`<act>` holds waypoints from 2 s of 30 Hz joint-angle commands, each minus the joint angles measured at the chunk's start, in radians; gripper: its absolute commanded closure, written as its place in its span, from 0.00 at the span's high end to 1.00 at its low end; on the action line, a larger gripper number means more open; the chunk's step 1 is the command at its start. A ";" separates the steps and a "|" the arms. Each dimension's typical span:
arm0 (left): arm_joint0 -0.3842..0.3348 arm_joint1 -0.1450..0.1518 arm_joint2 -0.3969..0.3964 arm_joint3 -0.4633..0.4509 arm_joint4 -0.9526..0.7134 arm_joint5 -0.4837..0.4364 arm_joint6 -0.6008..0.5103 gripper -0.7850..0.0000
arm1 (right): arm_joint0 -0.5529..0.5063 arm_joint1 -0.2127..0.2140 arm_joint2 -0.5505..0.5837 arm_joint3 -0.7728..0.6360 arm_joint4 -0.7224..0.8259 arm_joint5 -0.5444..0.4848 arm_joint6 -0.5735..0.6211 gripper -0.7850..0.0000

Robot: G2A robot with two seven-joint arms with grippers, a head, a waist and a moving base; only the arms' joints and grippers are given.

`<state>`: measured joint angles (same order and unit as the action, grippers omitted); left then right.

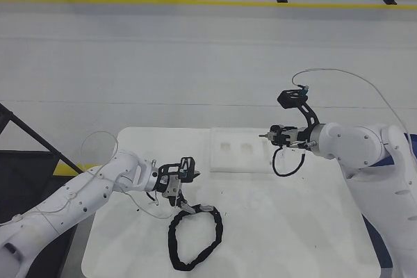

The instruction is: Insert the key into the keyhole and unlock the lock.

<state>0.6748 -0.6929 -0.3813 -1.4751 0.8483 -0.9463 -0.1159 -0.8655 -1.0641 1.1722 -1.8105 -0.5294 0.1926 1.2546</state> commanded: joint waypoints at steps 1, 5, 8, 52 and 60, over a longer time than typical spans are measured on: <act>0.000 0.000 0.000 0.000 0.000 0.000 -0.001 1.00 | 0.000 0.000 0.000 0.000 0.000 0.000 0.000 0.00; 0.000 0.000 0.000 0.000 0.000 0.000 -0.001 1.00 | 0.000 0.000 0.000 0.000 0.000 0.000 0.000 0.00; 0.000 0.000 0.000 0.000 0.000 0.000 -0.001 1.00 | 0.000 0.000 0.000 0.000 0.000 0.000 0.000 0.00; 0.176 -0.167 0.032 0.285 0.758 0.244 0.681 0.71 | 0.000 0.000 0.000 0.000 0.000 0.000 0.000 0.00; 0.183 -0.188 0.019 0.316 0.762 0.255 0.681 0.69 | 0.000 0.000 0.000 0.000 0.000 0.000 0.000 0.00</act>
<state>0.8571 -0.8779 -0.3614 -1.1622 1.6096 -0.6930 0.5675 -0.8655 -1.0641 1.1722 -1.8105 -0.5294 0.1926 1.2546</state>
